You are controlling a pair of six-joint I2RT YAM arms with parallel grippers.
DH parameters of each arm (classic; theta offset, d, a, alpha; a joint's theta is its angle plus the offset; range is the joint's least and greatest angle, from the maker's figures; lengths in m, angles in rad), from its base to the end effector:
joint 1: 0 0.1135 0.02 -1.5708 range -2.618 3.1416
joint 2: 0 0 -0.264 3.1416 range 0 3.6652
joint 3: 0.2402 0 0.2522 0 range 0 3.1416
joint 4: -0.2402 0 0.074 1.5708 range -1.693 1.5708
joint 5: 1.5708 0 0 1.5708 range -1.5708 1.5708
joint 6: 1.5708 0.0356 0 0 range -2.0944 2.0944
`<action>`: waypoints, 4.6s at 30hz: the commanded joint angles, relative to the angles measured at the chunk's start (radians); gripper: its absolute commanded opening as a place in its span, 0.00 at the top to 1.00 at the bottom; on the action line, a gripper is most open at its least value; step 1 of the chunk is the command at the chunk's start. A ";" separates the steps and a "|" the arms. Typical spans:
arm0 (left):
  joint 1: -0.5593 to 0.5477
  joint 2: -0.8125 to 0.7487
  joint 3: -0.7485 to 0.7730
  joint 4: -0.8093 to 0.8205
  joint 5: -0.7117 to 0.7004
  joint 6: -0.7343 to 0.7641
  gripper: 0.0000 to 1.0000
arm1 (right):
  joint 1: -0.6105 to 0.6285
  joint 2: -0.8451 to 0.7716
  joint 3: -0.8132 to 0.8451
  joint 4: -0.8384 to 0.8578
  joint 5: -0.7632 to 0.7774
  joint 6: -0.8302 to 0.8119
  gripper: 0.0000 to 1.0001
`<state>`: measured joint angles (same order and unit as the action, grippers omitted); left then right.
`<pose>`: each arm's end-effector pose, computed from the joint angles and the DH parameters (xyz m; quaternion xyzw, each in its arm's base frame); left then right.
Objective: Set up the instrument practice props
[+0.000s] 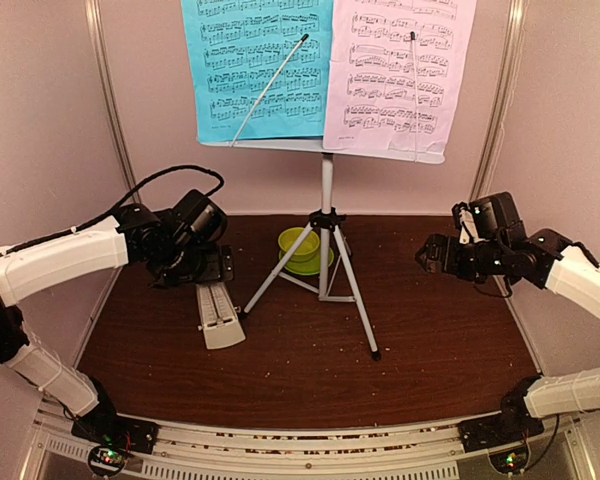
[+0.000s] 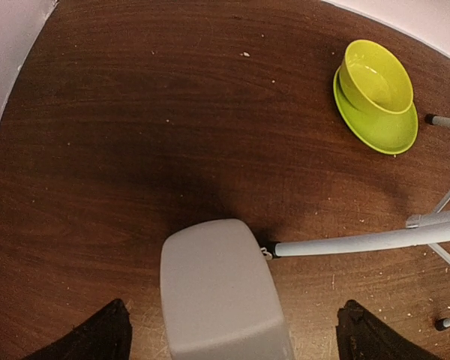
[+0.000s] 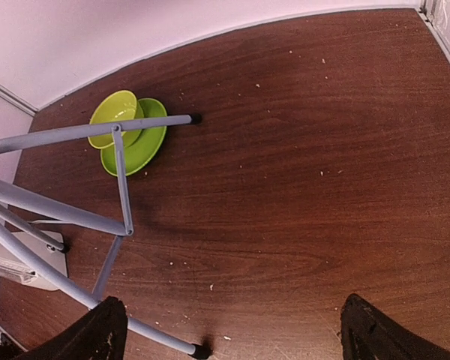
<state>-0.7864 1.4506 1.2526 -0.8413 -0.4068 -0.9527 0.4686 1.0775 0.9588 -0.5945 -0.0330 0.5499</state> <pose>0.2179 -0.1984 0.2943 -0.1313 0.9373 -0.0708 0.3149 0.2031 0.1041 0.3049 0.0301 0.9089 0.2158 0.3557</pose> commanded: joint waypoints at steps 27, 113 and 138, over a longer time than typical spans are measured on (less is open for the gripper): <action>-0.029 -0.008 -0.007 -0.055 0.043 -0.042 0.45 | -0.005 -0.084 -0.029 0.170 -0.158 -0.066 0.00; -0.132 -0.128 -0.526 0.654 0.278 0.097 0.41 | 0.162 -0.172 -0.032 0.213 -0.180 0.105 0.00; -0.303 -0.164 -0.744 1.072 0.257 0.071 0.48 | 0.539 0.150 0.291 0.075 0.095 0.156 0.00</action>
<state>-1.0927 1.4261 0.6155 0.1349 -0.0639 -0.8528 0.9340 1.1610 1.1717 -0.4889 -0.0376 0.7040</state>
